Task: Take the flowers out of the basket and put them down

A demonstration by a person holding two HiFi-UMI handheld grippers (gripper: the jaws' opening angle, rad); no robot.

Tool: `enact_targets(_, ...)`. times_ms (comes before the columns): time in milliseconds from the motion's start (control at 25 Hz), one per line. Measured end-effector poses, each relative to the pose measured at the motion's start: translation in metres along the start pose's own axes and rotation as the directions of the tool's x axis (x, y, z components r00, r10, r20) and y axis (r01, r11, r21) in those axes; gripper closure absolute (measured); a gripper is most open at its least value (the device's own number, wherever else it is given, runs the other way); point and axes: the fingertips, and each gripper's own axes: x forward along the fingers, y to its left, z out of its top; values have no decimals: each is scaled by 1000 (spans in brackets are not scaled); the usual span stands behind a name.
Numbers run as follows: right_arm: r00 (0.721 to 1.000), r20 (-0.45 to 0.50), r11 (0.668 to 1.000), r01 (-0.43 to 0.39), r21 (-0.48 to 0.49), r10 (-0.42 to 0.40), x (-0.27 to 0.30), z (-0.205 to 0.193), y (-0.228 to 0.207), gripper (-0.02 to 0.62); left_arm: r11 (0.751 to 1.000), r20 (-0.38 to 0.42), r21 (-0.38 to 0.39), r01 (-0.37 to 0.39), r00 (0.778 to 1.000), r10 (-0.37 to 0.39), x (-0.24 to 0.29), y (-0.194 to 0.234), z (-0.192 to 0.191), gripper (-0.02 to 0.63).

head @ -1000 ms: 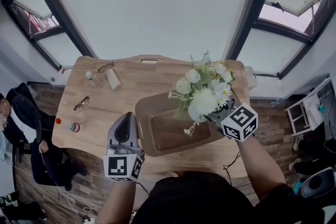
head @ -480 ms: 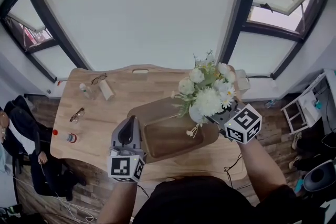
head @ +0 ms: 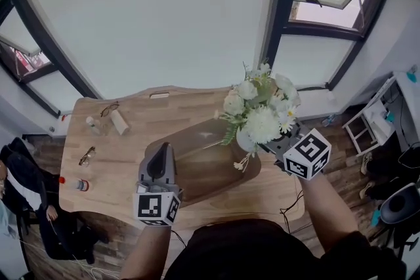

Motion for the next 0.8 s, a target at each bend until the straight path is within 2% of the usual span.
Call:
enact_targets(560, 989, -9, 987, 146, 64, -146, -69, -27, -41, 341, 992, 4, -17, 127, 992, -127, 44, -60, 1, 606)
enact_targets(800, 984, -11, 981, 179, 74, -178, -82, -41, -52, 341, 985, -7, -20, 173, 985, -173, 60, -76, -4, 606)
